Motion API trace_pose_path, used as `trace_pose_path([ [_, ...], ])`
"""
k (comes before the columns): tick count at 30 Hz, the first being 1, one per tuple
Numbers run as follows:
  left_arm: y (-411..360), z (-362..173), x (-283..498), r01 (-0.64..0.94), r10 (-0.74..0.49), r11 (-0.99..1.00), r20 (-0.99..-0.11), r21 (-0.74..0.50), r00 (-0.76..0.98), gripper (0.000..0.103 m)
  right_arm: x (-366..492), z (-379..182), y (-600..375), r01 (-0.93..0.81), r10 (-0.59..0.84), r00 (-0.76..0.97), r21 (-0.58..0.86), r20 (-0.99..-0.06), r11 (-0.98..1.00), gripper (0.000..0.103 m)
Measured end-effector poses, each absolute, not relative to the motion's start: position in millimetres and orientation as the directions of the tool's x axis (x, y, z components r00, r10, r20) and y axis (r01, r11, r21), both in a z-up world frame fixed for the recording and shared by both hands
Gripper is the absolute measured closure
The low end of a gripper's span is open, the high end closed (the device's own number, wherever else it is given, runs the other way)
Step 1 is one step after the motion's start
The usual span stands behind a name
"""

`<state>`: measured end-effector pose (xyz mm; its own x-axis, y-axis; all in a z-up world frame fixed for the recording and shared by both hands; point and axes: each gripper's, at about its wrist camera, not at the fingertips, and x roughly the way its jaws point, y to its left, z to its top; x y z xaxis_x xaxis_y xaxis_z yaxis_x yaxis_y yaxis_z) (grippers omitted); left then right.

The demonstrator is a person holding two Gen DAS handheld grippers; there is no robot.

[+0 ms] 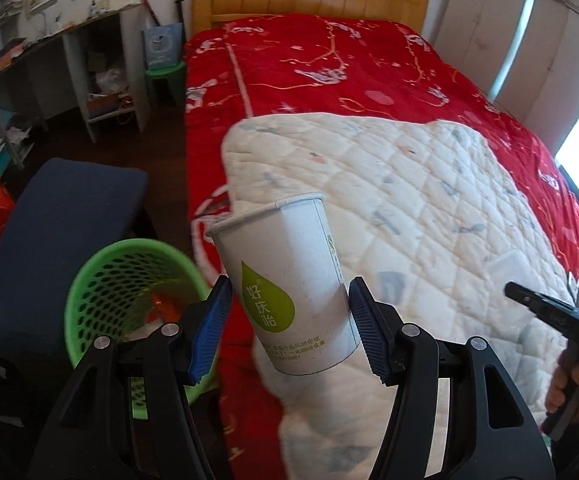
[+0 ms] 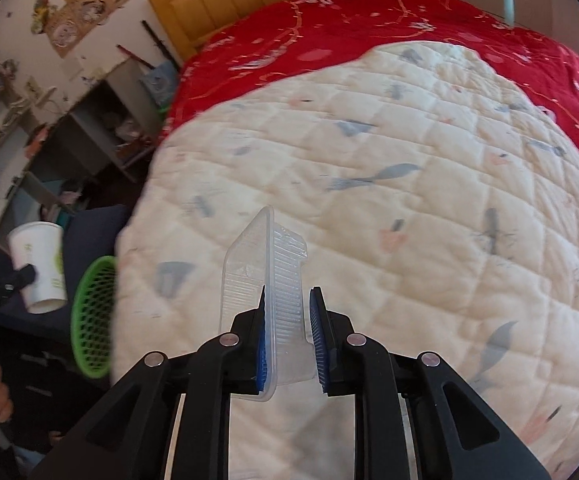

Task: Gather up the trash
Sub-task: 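Carry the paper cup over the wastebasket and open the left gripper, then carry the ribbed plastic cup over the wastebasket and open the right gripper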

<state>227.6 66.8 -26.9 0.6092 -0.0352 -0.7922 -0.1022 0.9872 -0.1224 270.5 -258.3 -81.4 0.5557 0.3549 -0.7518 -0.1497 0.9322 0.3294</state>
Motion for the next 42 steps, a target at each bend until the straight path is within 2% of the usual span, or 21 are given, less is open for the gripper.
trace_pose_path([
  [14,154,-55,206,-0.226,0.104,0.974,-0.826,-0.029,0.554,0.043,240,-69,-169,-0.268,0.495,0.510,0.417,-0.703,0.869,0.085],
  [24,190,-79,212,-0.264,0.085,0.963,-0.854,-0.063,0.513,0.040,235,-68,-127,-0.322,0.527,0.473,0.419,-0.706,0.849,0.085],
  [27,193,-83,212,-0.271,0.092,0.961,-0.857,-0.057,0.507,0.034,233,-68,-119,-0.333,0.535,0.464,0.421,-0.705,0.844,0.085],
  [42,206,-59,192,-0.285,0.143,0.958,-0.829,-0.020,0.541,0.030,228,-66,-68,-0.409,0.583,0.409,0.430,-0.702,0.805,0.085],
])
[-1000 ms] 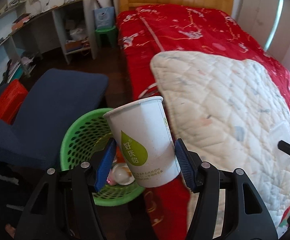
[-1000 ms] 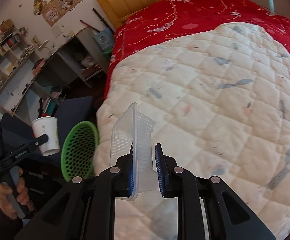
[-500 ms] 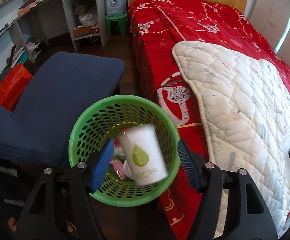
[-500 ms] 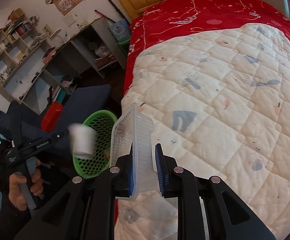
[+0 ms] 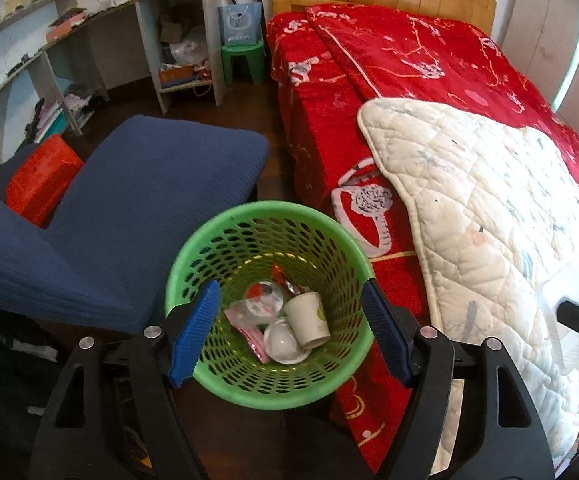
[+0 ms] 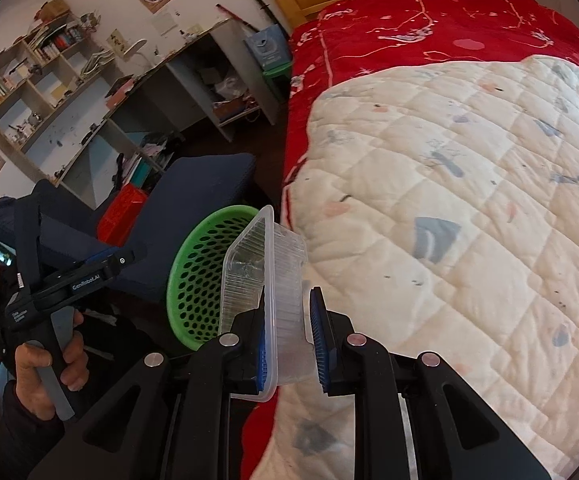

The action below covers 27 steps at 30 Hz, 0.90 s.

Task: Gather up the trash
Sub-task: 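Carry the ribbed plastic cup over the wastebasket and open the right gripper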

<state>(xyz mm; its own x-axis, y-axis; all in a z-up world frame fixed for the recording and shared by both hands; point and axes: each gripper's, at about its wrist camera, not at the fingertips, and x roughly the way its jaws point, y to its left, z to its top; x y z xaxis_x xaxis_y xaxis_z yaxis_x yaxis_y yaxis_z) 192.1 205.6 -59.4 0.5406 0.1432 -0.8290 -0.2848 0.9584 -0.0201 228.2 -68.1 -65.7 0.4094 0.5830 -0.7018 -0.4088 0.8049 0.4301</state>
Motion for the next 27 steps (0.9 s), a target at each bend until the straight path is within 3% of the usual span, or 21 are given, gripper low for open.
trace_pose_path([
  [24,258,-43,153,-0.369,0.224,0.929,-0.807,0.008,0.546,0.026,250,-84,77,-0.476,0.607,0.302,0.436,-0.735,0.764,0.082],
  [27,264,-45,151,-0.378,0.225,0.926,-0.810,0.004,0.542,0.026,254,-88,92,-0.474,0.612,0.289,0.446,-0.736,0.760,0.077],
])
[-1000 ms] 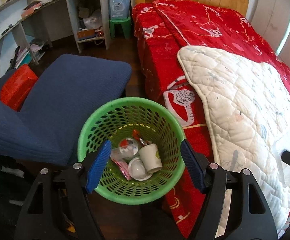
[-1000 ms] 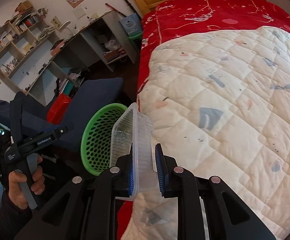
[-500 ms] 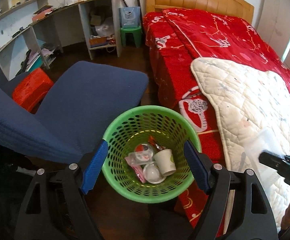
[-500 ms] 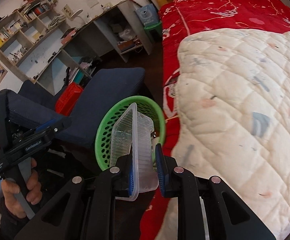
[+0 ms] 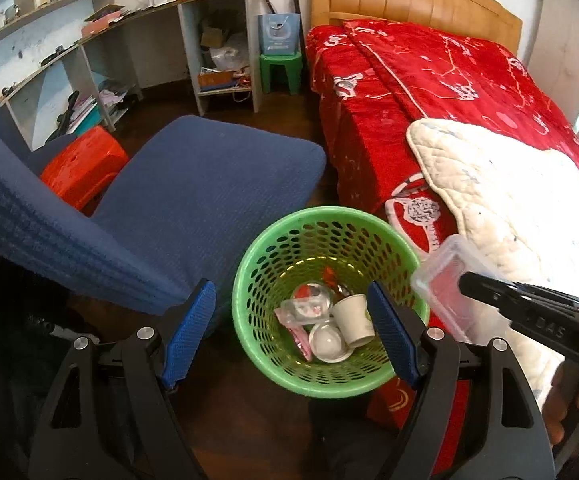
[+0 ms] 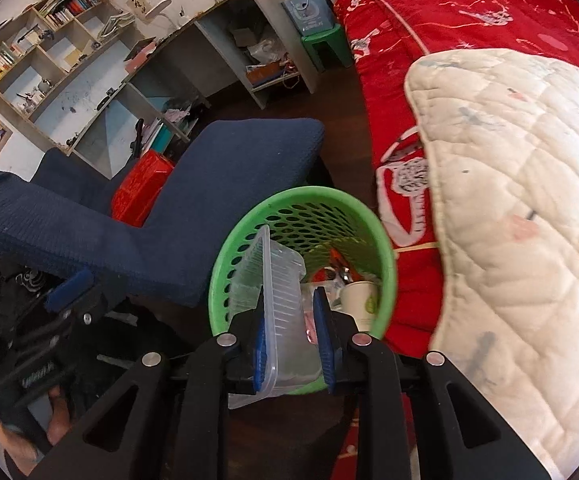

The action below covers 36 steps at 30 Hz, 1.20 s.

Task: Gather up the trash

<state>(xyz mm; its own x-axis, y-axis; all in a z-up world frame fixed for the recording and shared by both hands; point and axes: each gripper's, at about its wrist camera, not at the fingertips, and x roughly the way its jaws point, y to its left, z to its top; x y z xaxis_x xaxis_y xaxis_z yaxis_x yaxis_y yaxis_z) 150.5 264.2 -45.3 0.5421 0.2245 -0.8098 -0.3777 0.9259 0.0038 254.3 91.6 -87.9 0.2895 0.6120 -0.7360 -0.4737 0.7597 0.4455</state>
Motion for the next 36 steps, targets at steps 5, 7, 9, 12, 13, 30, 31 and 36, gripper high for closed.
trace_pose_path([
  [5,267,-47,148,-0.382,0.226,0.924,-0.812,0.003,0.539,0.025,257,-92,105,-0.474,0.620,0.281,0.456,-0.732,0.753,0.063],
  [7,269,-48,147,-0.384,0.226,0.923,-0.812,0.003,0.538,0.024,256,-92,106,-0.477,0.621,0.279,0.456,-0.733,0.752,0.062],
  [9,270,-49,146,-0.388,0.229,0.922,-0.812,0.003,0.537,0.024,255,-92,105,-0.481,0.619,0.281,0.451,-0.733,0.752,0.062],
  [12,269,-50,144,-0.389,0.225,0.921,-0.814,-0.001,0.536,0.024,249,-88,98,-0.499,0.613,0.290,0.430,-0.735,0.752,0.056],
  [13,268,-50,143,-0.388,0.224,0.921,-0.814,-0.002,0.536,0.024,246,-88,95,-0.506,0.607,0.296,0.418,-0.738,0.754,0.054],
  [30,208,-34,125,-0.338,0.238,0.941,-0.774,0.034,0.586,0.013,191,-62,27,-0.566,0.502,0.465,0.191,-0.729,0.802,0.023],
  [31,203,-33,123,-0.331,0.242,0.943,-0.770,0.042,0.591,0.012,188,-61,24,-0.566,0.492,0.474,0.175,-0.730,0.806,0.020],
  [36,182,-27,113,-0.324,0.255,0.944,-0.751,0.058,0.608,0.009,170,-56,4,-0.552,0.448,0.520,0.115,-0.727,0.826,0.016],
])
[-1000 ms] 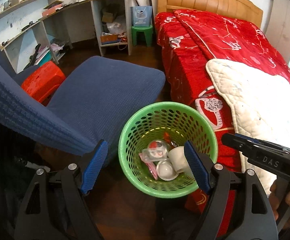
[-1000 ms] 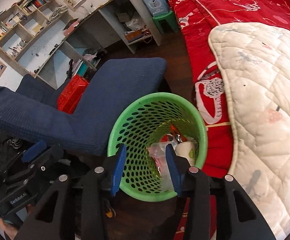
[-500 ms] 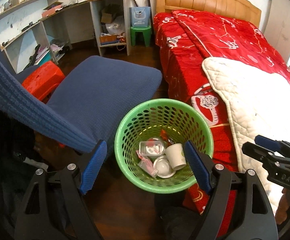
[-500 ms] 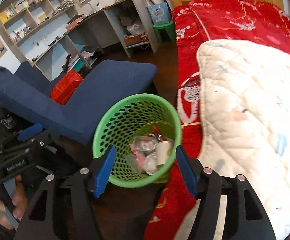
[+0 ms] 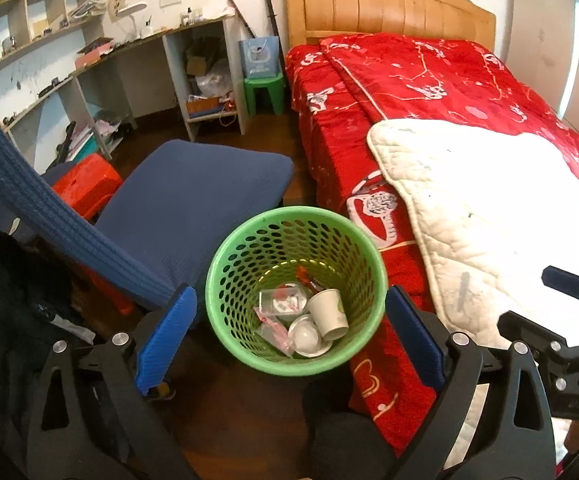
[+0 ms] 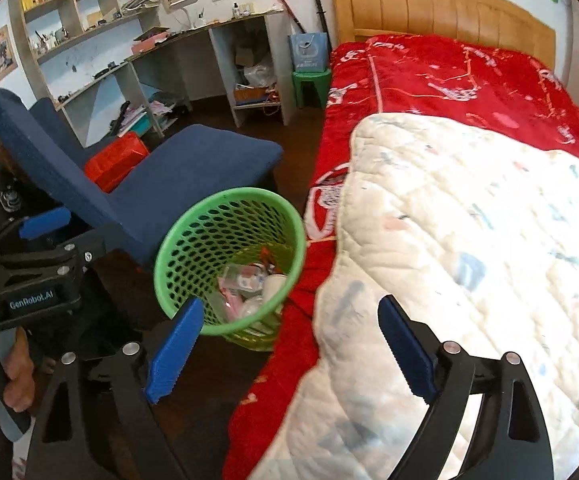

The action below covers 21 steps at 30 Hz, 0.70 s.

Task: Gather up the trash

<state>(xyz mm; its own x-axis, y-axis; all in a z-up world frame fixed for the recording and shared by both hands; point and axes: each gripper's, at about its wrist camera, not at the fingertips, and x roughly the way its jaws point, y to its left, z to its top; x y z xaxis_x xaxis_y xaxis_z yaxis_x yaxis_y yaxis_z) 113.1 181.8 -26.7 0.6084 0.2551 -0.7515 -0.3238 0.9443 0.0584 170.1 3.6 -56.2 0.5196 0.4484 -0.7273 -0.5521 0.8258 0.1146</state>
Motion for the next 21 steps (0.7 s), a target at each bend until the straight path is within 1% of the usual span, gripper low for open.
trace_pose_path([
  [8,158,-18,94,-0.321,0.248,0.946,-0.735,0.044,0.631,0.006,143,-50,-33,-0.500,0.387,0.585,0.058,-0.713,0.864,0.012],
  [21,120,-10,68,-0.296,0.240,0.954,-0.701,0.044,0.671,0.005,105,-38,-81,-0.397,0.321,0.657,0.049,-0.682,0.917,0.010],
])
